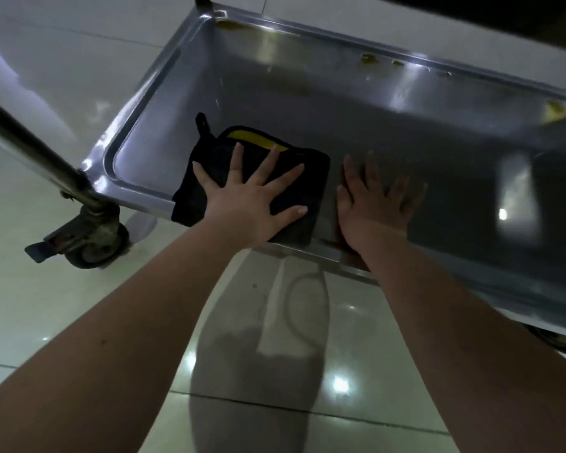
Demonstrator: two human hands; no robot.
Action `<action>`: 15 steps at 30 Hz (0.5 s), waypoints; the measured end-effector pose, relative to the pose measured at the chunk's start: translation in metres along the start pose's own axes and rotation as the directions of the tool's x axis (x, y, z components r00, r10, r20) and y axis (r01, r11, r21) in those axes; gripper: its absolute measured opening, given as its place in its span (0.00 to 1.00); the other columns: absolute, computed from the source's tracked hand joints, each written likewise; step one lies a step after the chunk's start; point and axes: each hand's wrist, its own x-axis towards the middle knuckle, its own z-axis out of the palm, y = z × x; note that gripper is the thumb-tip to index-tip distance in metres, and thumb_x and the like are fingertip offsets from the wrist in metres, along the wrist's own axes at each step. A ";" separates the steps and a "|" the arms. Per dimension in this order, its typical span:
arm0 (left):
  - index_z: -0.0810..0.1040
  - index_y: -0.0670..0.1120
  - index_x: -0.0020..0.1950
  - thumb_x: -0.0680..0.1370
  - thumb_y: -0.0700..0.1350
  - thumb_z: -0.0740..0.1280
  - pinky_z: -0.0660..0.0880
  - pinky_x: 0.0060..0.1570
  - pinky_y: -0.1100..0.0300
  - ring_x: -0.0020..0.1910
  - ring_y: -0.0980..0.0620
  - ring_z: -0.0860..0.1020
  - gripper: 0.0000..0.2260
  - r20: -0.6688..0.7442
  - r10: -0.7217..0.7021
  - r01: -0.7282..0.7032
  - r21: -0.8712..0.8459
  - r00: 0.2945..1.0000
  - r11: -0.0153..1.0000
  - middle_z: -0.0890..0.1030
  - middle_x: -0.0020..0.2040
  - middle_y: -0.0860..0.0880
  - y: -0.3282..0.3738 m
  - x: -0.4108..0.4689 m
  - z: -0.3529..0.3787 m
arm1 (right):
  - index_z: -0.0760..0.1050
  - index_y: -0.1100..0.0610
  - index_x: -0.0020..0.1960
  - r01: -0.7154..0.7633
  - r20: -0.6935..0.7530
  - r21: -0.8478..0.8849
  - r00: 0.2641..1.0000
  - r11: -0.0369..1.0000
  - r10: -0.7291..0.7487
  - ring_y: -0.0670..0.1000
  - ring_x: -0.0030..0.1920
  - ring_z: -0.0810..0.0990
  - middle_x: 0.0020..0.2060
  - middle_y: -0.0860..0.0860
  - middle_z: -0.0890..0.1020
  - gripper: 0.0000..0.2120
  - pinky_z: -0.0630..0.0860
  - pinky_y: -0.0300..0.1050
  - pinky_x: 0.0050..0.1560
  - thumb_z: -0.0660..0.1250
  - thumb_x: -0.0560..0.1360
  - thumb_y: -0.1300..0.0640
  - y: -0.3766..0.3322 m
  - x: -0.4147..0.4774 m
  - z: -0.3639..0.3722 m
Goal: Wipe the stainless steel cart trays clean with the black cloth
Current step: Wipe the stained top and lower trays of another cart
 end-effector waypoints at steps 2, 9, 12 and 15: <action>0.38 0.74 0.73 0.73 0.76 0.42 0.34 0.62 0.21 0.77 0.41 0.33 0.30 -0.021 0.016 -0.017 -0.011 1.000 1.000 0.36 0.79 0.62 -0.003 0.004 0.002 | 0.39 0.36 0.78 0.025 -0.004 -0.001 1.000 1.000 -0.025 0.62 0.78 0.36 0.79 0.42 0.40 0.26 0.34 0.69 0.73 0.42 0.82 0.41 -0.006 0.007 0.002; 0.40 0.72 0.75 0.73 0.76 0.41 0.36 0.62 0.20 0.78 0.39 0.37 0.31 -0.129 0.033 -0.033 0.002 0.991 0.999 0.40 0.80 0.60 -0.018 0.082 -0.009 | 0.35 0.35 0.77 0.012 -0.015 -0.024 1.000 1.000 -0.013 0.59 0.78 0.36 0.79 0.41 0.39 0.26 0.37 0.66 0.74 0.40 0.82 0.41 -0.003 0.005 0.009; 0.45 0.71 0.76 0.74 0.76 0.43 0.35 0.62 0.20 0.78 0.38 0.39 0.31 -0.153 0.056 -0.059 -0.022 0.987 0.998 0.43 0.80 0.60 -0.018 0.124 -0.024 | 0.35 0.35 0.77 0.005 -0.011 -0.035 1.000 0.999 -0.006 0.59 0.78 0.36 0.79 0.42 0.39 0.26 0.36 0.66 0.74 0.39 0.82 0.41 -0.004 0.005 0.008; 0.45 0.70 0.77 0.75 0.75 0.44 0.36 0.62 0.20 0.78 0.38 0.39 0.31 -0.118 0.022 -0.025 -0.023 0.993 0.999 0.43 0.81 0.59 -0.014 0.158 -0.039 | 0.36 0.36 0.77 0.007 -0.028 -0.032 1.000 0.999 -0.007 0.59 0.78 0.37 0.79 0.42 0.40 0.26 0.37 0.66 0.74 0.40 0.82 0.41 -0.005 0.006 0.009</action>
